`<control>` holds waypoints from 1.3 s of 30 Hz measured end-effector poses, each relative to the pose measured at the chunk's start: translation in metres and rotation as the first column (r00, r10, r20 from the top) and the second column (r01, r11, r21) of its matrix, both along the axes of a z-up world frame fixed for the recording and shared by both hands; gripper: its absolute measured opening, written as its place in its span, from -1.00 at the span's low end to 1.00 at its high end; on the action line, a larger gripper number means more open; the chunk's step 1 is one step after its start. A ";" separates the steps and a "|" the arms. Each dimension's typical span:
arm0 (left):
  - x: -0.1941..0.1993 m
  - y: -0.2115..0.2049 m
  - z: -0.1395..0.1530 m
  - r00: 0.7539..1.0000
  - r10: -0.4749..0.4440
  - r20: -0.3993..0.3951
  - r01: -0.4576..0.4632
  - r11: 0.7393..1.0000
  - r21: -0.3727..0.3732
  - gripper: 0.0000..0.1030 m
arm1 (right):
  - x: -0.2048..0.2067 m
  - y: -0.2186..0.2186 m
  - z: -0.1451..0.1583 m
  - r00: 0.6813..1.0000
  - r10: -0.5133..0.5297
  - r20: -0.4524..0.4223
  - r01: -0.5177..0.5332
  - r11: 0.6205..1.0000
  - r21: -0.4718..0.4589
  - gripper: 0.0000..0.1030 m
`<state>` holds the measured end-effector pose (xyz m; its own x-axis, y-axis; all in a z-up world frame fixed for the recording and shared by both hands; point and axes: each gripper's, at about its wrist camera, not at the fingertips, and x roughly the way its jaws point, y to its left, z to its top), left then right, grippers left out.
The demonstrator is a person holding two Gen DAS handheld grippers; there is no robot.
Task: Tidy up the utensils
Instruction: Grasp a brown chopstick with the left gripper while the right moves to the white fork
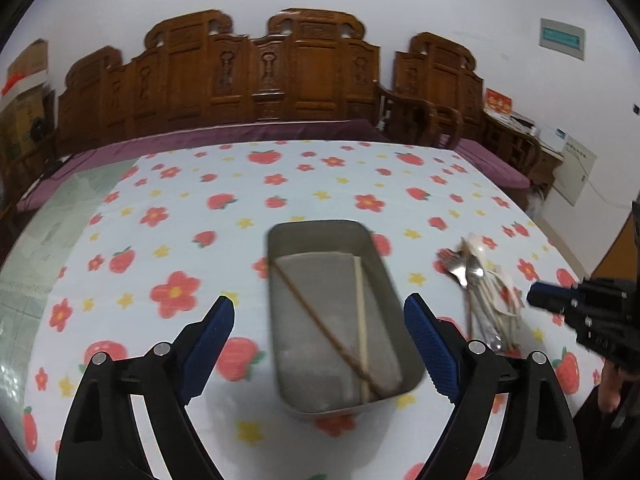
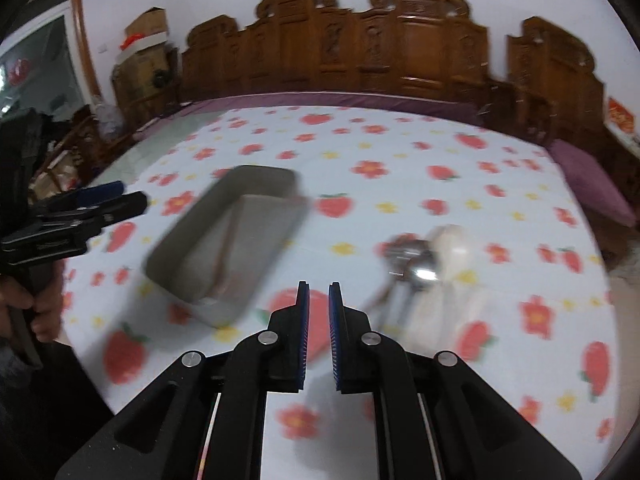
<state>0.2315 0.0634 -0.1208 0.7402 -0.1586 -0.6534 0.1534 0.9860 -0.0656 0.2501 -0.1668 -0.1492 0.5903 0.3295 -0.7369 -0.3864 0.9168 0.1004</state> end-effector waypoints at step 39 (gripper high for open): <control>0.007 -0.161 -0.100 0.940 -0.287 -0.187 0.299 0.953 0.041 -0.37 | 0.024 -0.082 -0.058 0.991 -0.129 -0.027 0.131 0.990 0.061 -0.55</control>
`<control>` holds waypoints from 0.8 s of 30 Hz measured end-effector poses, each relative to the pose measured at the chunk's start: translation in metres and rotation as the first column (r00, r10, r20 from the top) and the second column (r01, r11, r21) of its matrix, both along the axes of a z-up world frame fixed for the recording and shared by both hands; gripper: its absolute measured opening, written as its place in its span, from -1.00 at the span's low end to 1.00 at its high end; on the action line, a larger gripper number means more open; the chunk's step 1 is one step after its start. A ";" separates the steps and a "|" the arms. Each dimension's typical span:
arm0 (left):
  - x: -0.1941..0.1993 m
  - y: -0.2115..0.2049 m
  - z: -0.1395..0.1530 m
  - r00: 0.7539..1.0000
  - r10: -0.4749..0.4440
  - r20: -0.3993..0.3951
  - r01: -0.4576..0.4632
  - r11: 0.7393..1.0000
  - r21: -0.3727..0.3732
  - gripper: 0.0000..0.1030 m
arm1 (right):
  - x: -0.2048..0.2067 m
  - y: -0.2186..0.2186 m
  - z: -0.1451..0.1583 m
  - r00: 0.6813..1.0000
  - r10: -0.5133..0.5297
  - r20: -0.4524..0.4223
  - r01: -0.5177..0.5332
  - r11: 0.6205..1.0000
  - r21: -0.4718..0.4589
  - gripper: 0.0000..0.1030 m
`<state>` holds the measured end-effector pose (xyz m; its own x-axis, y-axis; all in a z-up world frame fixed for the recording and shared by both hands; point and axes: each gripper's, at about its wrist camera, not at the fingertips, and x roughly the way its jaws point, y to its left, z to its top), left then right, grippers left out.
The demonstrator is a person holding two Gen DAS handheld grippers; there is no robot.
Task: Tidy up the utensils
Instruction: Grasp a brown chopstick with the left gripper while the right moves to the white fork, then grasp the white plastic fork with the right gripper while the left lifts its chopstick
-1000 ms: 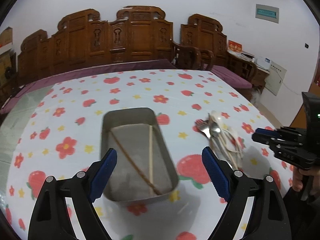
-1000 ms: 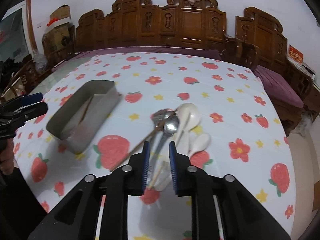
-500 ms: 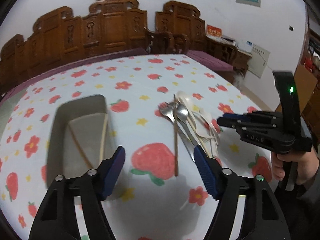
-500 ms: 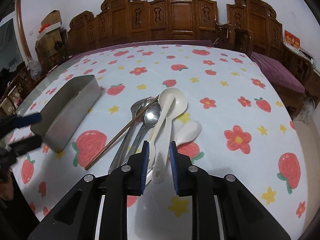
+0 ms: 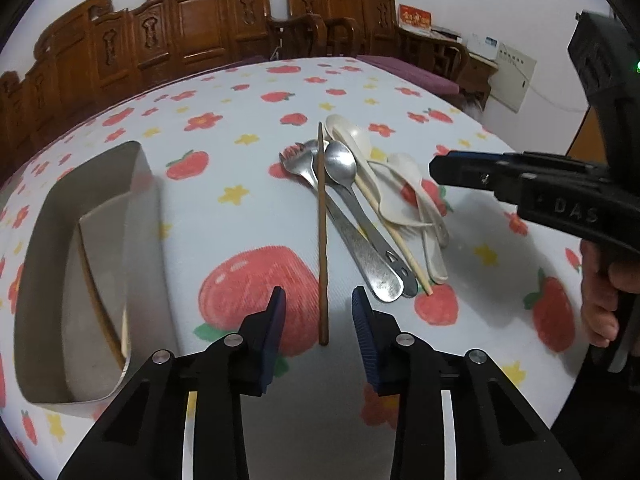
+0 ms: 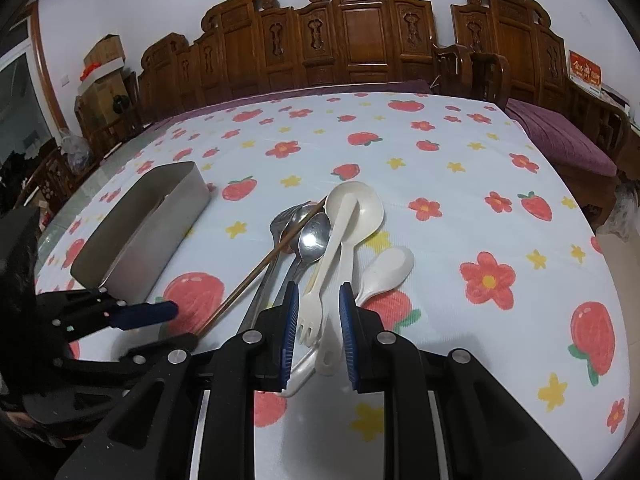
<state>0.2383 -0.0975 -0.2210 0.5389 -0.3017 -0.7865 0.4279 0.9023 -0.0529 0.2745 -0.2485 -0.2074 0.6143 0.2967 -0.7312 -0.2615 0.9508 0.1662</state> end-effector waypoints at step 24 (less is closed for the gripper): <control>0.005 0.012 0.015 0.999 0.040 0.031 -0.039 0.998 -0.043 -0.93 | 0.041 0.023 -0.028 0.998 0.018 -0.064 -0.021 0.999 -0.047 -0.55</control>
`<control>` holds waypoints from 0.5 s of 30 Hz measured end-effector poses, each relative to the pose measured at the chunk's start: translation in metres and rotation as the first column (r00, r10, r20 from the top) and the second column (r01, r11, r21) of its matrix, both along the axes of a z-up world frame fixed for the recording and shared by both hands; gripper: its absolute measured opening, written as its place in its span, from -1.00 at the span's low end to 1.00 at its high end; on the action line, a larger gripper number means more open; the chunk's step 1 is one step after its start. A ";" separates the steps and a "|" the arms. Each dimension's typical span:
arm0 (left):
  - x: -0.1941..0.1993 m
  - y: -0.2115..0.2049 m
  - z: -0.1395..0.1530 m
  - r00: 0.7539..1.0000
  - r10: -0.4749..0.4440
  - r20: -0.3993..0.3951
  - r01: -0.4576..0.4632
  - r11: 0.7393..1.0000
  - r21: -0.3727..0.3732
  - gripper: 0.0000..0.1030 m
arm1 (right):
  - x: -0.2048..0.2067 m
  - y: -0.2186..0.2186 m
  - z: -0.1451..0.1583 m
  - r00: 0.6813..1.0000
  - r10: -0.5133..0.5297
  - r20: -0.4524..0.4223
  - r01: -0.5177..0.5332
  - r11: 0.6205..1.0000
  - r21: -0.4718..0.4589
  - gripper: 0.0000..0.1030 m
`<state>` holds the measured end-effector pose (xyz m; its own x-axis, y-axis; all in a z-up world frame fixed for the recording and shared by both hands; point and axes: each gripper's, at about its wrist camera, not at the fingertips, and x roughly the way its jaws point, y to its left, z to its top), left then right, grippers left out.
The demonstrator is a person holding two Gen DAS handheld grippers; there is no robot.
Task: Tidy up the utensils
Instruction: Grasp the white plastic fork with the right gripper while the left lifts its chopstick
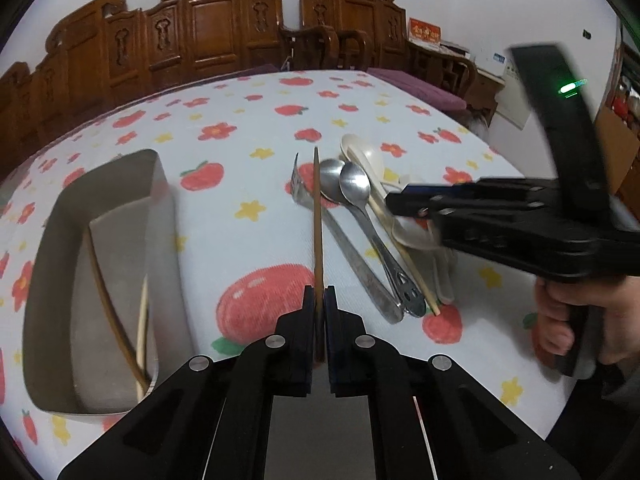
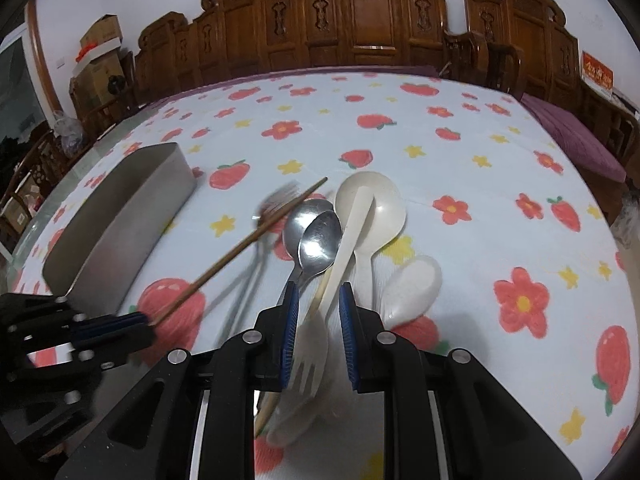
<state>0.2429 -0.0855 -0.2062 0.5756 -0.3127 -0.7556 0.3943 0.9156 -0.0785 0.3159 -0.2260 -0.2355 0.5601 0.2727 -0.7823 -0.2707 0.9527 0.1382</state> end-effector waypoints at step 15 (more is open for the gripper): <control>-0.011 0.009 0.028 0.998 0.002 0.064 0.000 0.999 -0.038 -0.93 | 0.022 0.009 -0.003 0.994 -0.088 -0.060 0.084 0.994 -0.070 -0.61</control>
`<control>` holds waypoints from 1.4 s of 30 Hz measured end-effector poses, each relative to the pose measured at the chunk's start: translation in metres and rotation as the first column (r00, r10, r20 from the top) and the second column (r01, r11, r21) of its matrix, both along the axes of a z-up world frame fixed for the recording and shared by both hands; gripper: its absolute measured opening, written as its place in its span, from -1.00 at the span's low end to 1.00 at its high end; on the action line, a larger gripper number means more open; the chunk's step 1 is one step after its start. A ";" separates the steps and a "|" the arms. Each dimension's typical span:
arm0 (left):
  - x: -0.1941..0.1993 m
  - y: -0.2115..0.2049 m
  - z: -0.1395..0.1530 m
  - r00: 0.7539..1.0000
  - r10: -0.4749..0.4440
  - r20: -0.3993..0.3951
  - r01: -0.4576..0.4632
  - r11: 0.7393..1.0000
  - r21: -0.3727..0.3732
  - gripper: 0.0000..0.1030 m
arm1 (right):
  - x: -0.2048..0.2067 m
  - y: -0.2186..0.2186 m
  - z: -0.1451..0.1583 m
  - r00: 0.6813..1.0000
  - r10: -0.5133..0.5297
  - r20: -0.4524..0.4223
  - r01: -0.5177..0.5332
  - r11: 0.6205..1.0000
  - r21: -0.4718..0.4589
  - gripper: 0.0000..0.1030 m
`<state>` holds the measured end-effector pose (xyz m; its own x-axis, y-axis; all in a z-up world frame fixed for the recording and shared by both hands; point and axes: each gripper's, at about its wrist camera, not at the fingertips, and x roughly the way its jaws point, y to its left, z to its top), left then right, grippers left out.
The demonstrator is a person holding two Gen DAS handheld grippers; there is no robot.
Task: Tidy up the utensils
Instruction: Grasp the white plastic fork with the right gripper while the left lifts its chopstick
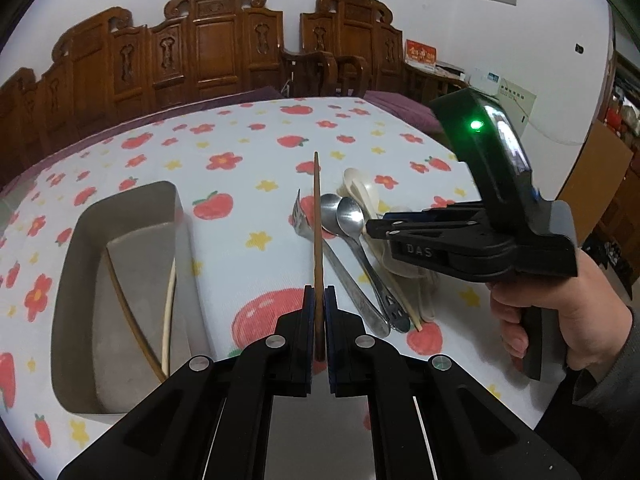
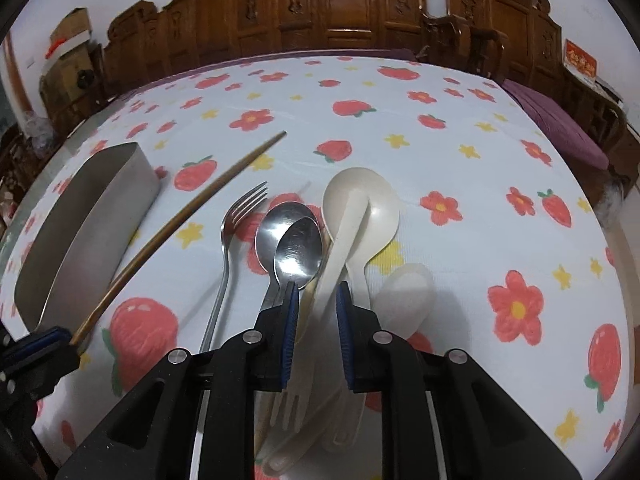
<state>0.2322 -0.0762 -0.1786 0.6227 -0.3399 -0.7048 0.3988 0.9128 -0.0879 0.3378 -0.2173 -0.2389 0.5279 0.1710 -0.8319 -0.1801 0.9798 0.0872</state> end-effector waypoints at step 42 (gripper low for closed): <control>-0.013 0.070 0.043 0.992 0.097 0.086 -0.093 0.994 -0.050 -0.92 | -0.013 0.028 0.047 1.000 0.028 -0.002 -0.028 0.993 -0.111 -0.92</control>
<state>0.2193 -0.0057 -0.1351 0.7129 -0.3066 -0.6306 0.3181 0.9429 -0.0988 0.3244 -0.1894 -0.1919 0.5238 0.0923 -0.8468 -0.2077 0.9780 -0.0218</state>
